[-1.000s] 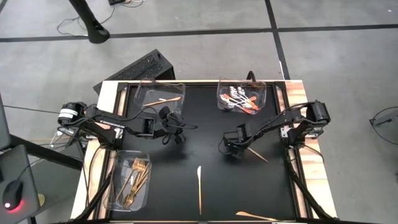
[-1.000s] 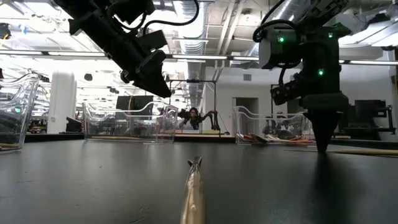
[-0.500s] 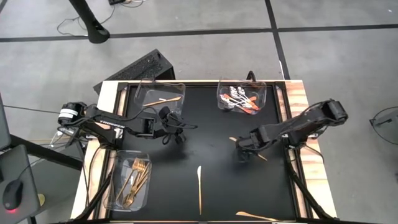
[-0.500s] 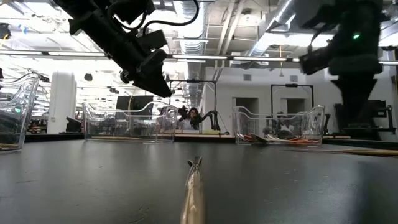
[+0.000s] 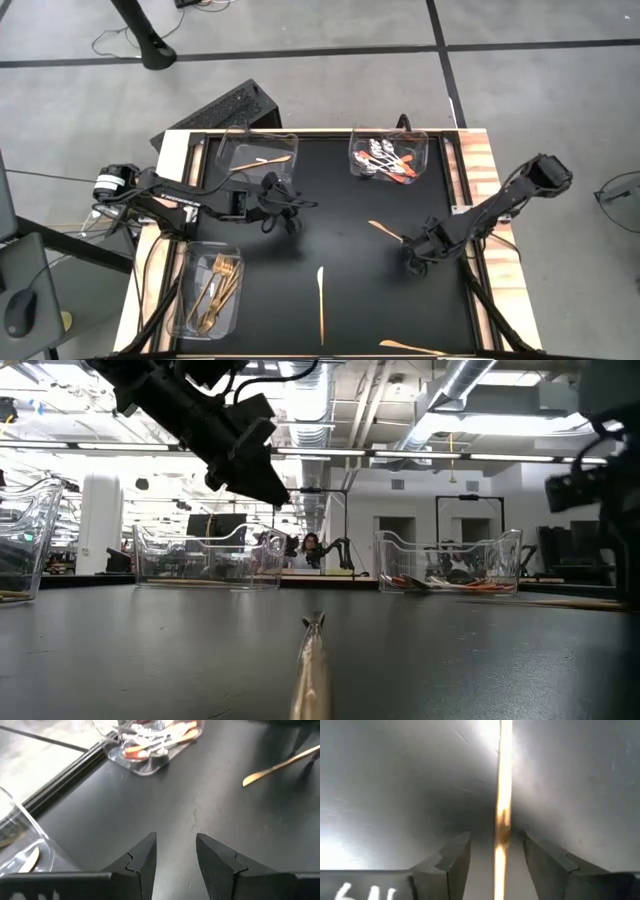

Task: Sort silverware by color (type)
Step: Put the gold table knife into the top left transparent bin

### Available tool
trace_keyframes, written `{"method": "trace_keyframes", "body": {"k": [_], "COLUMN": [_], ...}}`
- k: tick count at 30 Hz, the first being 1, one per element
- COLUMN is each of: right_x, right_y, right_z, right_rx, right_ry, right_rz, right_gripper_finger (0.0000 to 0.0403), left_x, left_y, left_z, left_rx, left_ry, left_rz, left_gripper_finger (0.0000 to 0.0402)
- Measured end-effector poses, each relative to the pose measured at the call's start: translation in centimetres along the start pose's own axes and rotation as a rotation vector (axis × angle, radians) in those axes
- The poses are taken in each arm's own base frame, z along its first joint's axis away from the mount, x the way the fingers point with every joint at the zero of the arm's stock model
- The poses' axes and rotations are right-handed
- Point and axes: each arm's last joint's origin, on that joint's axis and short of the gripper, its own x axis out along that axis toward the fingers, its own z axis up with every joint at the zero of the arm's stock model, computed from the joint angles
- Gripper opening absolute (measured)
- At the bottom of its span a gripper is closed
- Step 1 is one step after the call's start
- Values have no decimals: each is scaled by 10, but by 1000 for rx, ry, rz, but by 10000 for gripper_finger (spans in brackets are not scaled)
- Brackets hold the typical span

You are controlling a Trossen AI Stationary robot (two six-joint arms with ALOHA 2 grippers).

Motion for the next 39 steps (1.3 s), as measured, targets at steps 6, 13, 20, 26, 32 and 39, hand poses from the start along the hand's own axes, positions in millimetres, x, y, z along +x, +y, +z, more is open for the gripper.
{"method": "trace_keyframes", "body": {"k": [6,13,20,26,32,39], "right_x": [11,11,11,2,-12,-24], "right_y": [-5,-6,-5,3,7,-2], "right_z": [-13,-14,-13,-4,6,17], "right_rx": [29,16,9,-2,4,97], "right_ry": [-19,-32,-42,-168,-403,-620], "right_rz": [-8,-26,-22,44,88,13], "right_gripper_finger": [163,52,21,7,3,15], "left_x": [-1,0,18,56,78,79], "left_y": [-4,0,2,-5,-8,-11], "left_z": [6,11,9,-4,-8,2], "left_rx": [-6,19,32,18,7,49], "left_ry": [-64,-104,-122,-166,-200,-235], "left_rz": [-18,-5,-5,-107,-137,-178], "left_gripper_finger": [123,123,123,123,123,123]}}
